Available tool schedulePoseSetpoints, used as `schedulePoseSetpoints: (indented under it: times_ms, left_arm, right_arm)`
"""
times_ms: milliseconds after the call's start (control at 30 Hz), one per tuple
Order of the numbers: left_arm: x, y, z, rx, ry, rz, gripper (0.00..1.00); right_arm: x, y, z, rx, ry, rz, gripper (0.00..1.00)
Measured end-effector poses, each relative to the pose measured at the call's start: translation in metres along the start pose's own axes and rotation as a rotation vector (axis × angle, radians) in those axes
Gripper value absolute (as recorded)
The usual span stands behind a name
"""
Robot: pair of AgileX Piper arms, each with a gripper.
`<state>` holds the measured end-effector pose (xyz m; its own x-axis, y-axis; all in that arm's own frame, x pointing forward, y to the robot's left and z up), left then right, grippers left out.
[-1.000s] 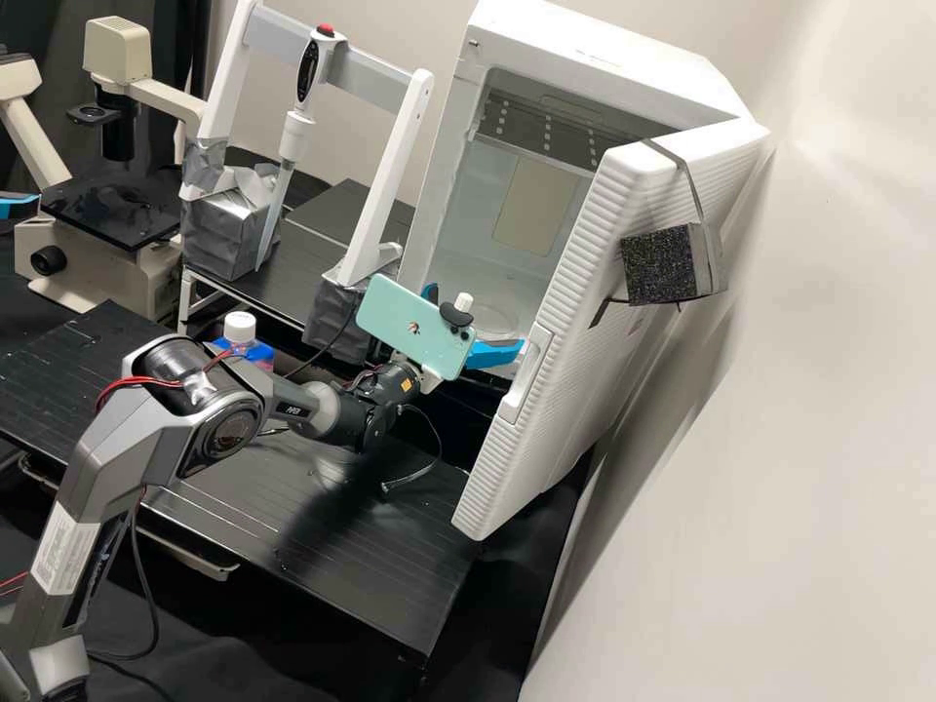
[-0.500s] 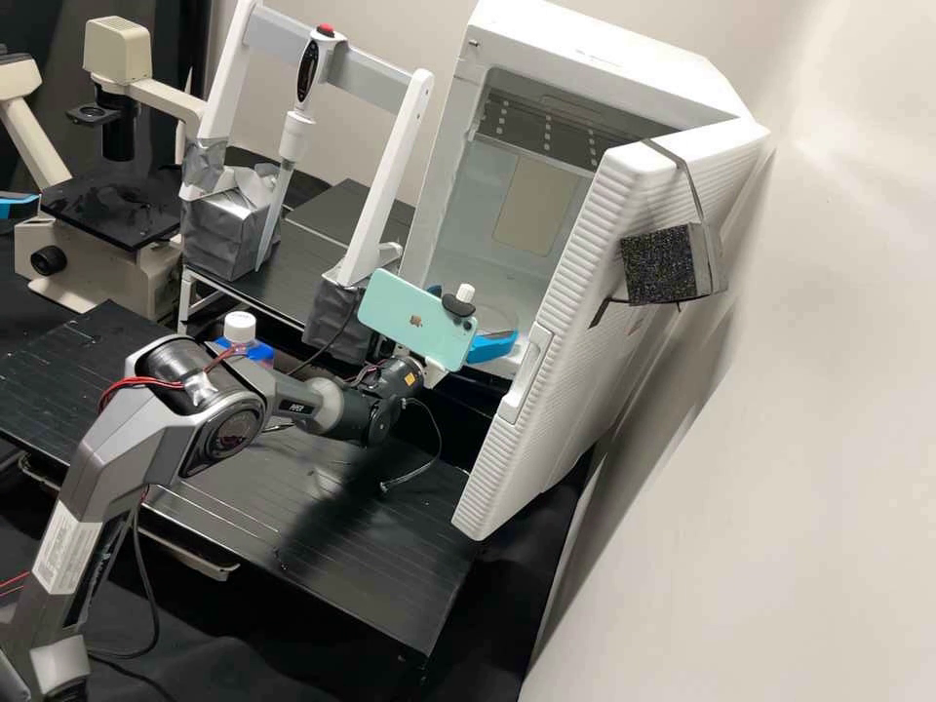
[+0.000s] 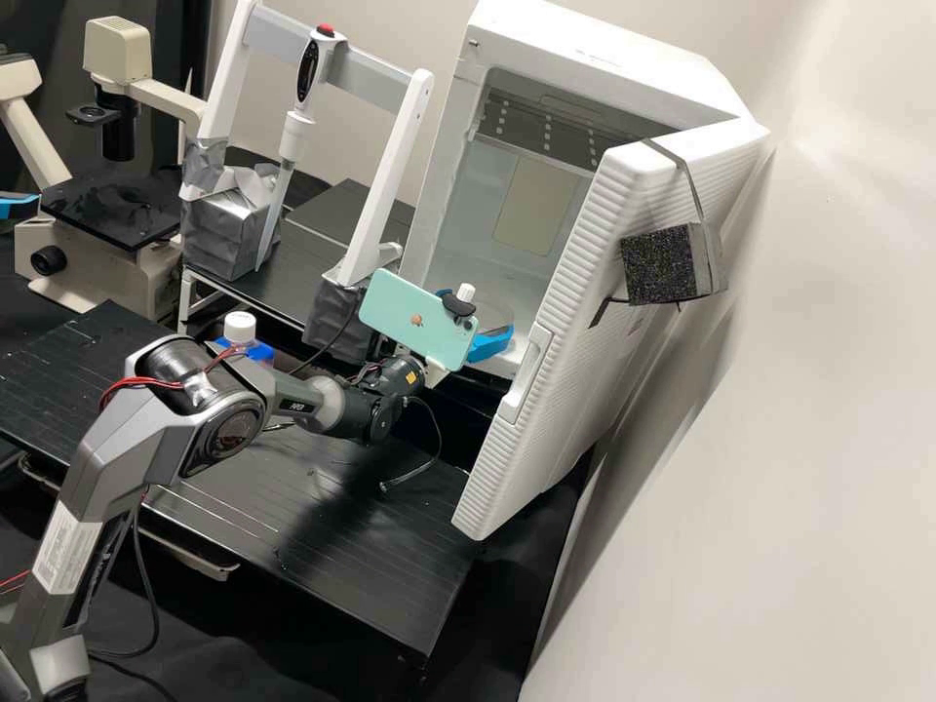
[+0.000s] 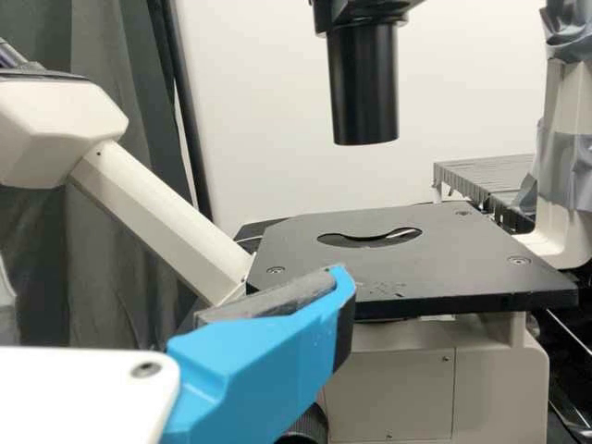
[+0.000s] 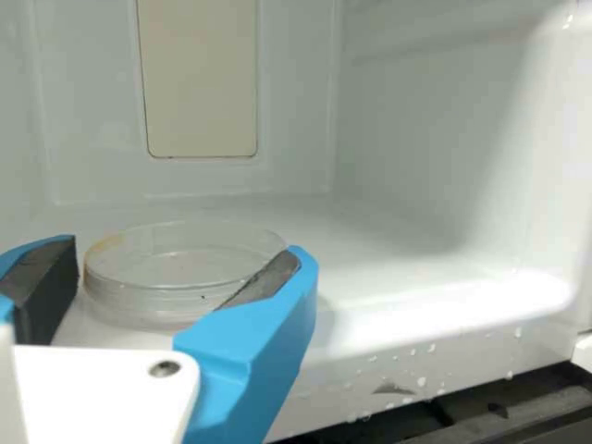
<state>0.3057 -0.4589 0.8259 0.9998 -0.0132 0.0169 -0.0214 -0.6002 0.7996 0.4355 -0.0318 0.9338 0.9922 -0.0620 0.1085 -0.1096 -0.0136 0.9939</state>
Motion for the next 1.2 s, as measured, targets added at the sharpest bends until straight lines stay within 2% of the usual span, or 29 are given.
schedulePoseSetpoints:
  times_ms: [633,733,900,1200]
  left_arm:
    - [0.0,0.0,0.0,0.0,0.0,0.0,1.0]
    - [0.0,0.0,0.0,0.0,0.0,0.0,1.0]
    - [0.0,0.0,0.0,0.0,0.0,0.0,1.0]
    - [0.0,0.0,0.0,0.0,0.0,0.0,1.0]
  right_arm:
    - [-0.005,0.004,0.003,0.004,-0.003,-0.006,0.0]
    - [-0.012,0.013,0.003,0.008,0.008,0.012,0.0]
    - [-0.028,0.032,0.005,0.037,0.0,0.056,0.0]
    - [-0.04,0.049,-0.006,0.029,0.03,0.104,0.0]
